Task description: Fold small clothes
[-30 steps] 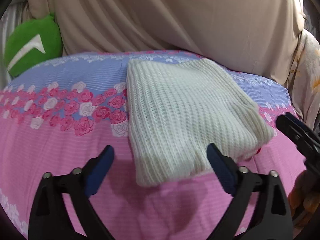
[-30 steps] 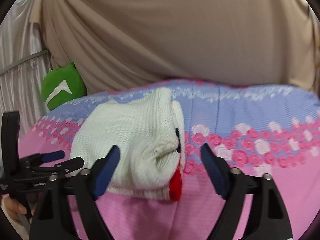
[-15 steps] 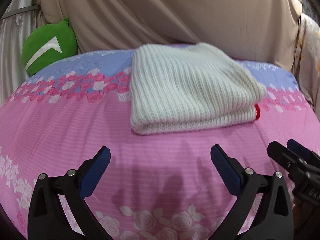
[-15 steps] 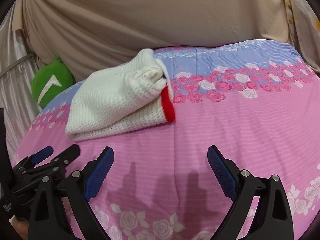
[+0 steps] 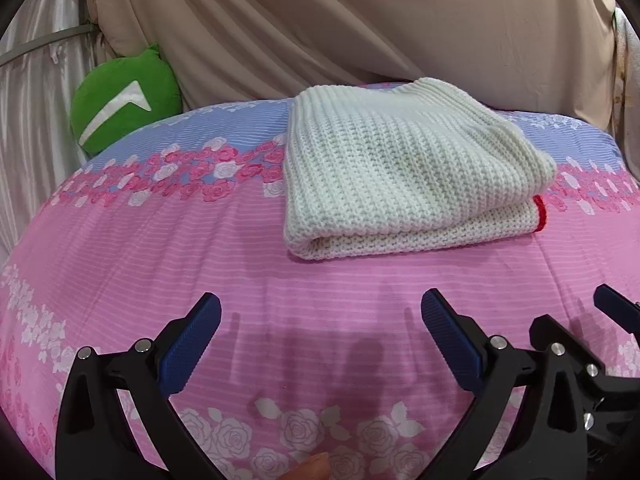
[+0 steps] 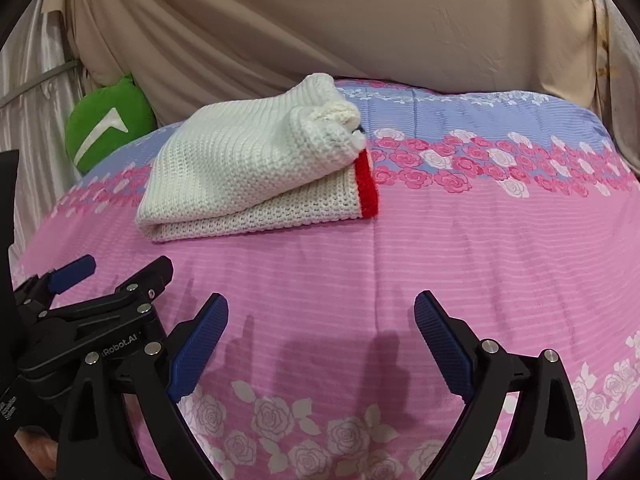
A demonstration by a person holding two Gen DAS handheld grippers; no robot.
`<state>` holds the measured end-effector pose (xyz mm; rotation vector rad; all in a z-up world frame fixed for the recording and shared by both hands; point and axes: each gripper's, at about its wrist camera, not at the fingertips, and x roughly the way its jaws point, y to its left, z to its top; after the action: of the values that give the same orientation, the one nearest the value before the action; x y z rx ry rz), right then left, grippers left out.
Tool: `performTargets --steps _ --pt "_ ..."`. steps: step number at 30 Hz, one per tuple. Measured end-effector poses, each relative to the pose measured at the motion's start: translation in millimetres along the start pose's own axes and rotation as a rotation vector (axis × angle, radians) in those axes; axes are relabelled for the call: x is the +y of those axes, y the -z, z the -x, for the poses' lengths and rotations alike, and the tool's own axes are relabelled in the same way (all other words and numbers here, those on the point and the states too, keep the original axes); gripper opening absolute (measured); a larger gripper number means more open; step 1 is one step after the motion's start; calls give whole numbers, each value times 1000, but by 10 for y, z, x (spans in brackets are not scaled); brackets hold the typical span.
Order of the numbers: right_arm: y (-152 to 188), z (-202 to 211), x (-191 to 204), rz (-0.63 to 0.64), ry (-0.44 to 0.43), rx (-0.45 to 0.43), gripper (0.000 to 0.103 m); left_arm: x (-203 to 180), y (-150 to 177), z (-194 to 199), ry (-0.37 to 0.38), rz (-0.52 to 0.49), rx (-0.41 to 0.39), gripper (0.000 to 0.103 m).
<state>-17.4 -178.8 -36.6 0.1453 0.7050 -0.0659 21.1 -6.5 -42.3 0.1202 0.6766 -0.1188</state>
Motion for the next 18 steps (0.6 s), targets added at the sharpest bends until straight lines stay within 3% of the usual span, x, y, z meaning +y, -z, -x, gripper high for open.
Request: performTargets --steps 18 --pt "4 -25 24 -3 25 14 93 -36 -5 -49 -53 -13 24 98"
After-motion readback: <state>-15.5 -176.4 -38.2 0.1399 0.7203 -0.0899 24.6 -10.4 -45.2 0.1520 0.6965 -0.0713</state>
